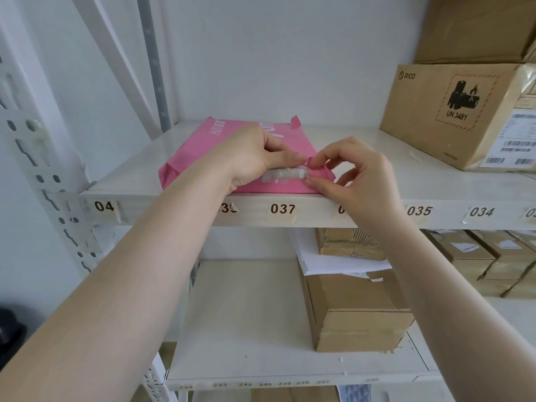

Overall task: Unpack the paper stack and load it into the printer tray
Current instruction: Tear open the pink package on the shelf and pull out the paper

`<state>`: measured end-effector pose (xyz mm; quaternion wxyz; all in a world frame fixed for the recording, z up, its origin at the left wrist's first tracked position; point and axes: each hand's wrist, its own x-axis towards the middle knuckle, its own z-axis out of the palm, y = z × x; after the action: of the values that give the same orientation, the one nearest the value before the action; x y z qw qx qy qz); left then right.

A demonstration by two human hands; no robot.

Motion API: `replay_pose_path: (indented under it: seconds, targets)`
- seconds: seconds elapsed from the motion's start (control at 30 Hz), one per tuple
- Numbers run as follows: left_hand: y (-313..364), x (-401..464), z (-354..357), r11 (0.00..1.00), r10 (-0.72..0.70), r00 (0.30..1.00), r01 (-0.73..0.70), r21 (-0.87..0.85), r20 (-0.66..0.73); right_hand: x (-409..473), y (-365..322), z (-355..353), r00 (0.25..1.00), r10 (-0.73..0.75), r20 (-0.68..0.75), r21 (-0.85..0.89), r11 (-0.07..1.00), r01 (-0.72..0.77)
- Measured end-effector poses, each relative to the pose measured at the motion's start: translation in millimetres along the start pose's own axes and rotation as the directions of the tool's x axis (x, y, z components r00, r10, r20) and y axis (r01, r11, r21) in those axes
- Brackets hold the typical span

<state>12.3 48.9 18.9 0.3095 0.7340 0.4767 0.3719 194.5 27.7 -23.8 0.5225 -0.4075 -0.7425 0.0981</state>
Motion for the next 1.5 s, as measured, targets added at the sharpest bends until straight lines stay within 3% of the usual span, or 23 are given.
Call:
replay_pose_path:
  seconds: [0.23,0.33,0.5,0.63,0.9,1.0,1.23,1.33,1.43,1.5]
  targets:
    - [0,-2,0,1.0,0.002,1.0,-0.002,-0.007,0.004,-6,-1,4,0.991,-0.084,-0.102,0.014,0.996,0.086]
    - [-3,1,-1,1.0,0.005,1.0,-0.005,-0.019,-0.005,-7,0,1,0.993,-0.043,-0.111,0.068,0.996,0.051]
    - [-10,-1,0,0.994,0.068,0.998,-0.069,-0.081,-0.015,-14,2,-15,1.0,0.0,-0.001,0.173,0.985,0.0]
    - [-11,-9,-4,0.982,0.186,0.98,-0.184,-0.038,0.068,-14,2,-20,0.998,0.054,0.015,0.211,0.976,-0.056]
    - [-4,-16,-12,0.983,0.175,0.97,-0.181,0.024,0.17,-9,-11,-10,0.991,0.129,-0.023,0.194,0.973,-0.122]
    - [-3,-18,-12,0.982,0.185,0.97,-0.188,0.008,0.159,-6,-16,0,0.982,0.182,-0.048,0.135,0.975,-0.174]
    - [-11,-21,-14,0.973,0.221,0.975,-0.222,0.059,0.029,-5,-17,4,0.983,0.165,0.08,0.009,0.986,-0.166]
    - [-17,-31,-20,0.943,0.292,0.951,-0.268,0.195,-0.106,-3,-20,4,0.992,0.115,0.059,-0.074,0.991,-0.11]
    - [-24,-41,-33,0.932,0.294,0.947,-0.254,0.258,-0.13,6,-30,12,0.999,0.03,0.044,-0.185,0.983,-0.021]
    - [-25,-45,-40,0.924,0.269,0.955,-0.219,0.313,-0.125,14,-39,19,0.997,0.009,0.078,-0.163,0.987,0.004]
